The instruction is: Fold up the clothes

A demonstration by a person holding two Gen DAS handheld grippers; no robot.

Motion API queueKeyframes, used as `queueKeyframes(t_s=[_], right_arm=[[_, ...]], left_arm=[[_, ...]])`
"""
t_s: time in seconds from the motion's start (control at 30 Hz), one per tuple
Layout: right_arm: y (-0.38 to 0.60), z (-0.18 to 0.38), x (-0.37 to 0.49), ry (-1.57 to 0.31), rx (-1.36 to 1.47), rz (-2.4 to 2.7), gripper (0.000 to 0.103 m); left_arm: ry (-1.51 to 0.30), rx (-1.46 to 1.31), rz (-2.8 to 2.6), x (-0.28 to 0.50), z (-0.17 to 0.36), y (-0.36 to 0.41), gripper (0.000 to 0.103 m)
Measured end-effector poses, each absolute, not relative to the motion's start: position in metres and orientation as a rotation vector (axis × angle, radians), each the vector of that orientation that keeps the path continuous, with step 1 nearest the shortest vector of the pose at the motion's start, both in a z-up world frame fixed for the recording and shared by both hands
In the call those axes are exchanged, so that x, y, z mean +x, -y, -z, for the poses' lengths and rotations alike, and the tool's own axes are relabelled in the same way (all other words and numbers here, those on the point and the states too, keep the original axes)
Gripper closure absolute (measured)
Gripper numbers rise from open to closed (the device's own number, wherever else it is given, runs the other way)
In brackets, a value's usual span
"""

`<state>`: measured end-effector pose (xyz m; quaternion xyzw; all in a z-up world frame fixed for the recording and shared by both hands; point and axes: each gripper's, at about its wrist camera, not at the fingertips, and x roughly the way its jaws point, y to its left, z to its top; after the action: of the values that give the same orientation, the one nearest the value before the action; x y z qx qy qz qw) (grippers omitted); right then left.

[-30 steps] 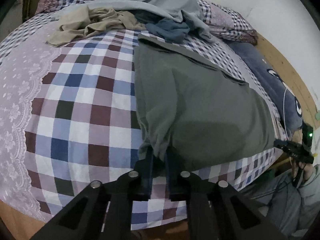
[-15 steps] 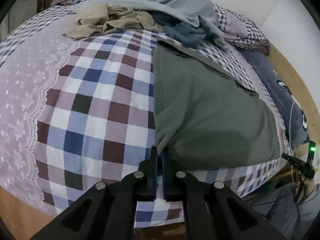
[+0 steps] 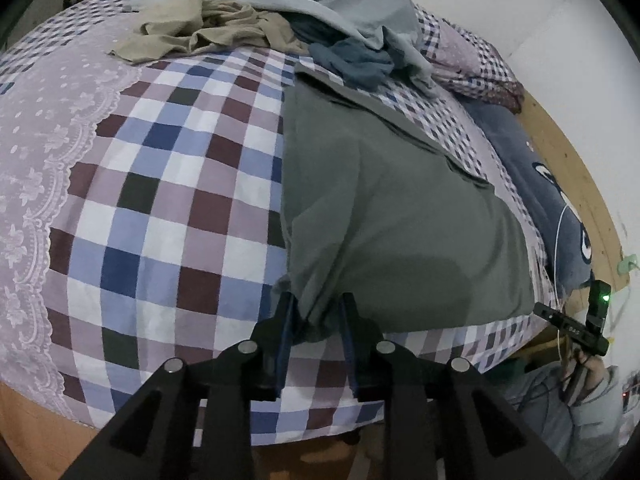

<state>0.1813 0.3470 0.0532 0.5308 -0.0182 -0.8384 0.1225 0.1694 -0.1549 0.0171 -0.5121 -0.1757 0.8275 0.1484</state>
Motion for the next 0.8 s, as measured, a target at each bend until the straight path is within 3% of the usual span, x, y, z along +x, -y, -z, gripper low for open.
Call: queueKeyframes(t_s=[0.07,0.13,0.37,0.5,0.6,0.73,0.8], right_arm=[[-0.340,-0.049,0.180,0.003,1.559,2.438,0.074],[-0.338,-0.047,0.181,-0.029,1.551,2.436,0.099],[-0.340,-0.061,0.191,-0.147,1.522,2.495,0.103],[-0.347,-0.053,0.185,-0.232,1.664,2.547,0.103],[-0.356,-0.060,0.183,-0.172,1.662,2.587,0.102],[-0.364,-0.076,0.181,-0.067,1.600,2.639,0.097],[-0.357,-0.082,0.175,-0.005,1.546,2.623,0.096]], left_arm=[[0.478,-1.491,-2.387,0.170,-0.015,0.154,0.086],[0.459,-1.486,-2.402,0.172,-0.016,0.154,0.097],[0.454,-1.265,-2.513,0.189,-0.048,0.160,0.101],[0.459,-1.603,-2.428,0.175,-0.005,0.165,0.100],[0.395,-1.624,-2.465,0.174,-0.005,0.162,0.091],[0.466,-1.641,-2.530,0.176,-0.007,0.178,0.048],[0.508,-1.646,-2.568,0.177,-0.009,0.187,0.048]])
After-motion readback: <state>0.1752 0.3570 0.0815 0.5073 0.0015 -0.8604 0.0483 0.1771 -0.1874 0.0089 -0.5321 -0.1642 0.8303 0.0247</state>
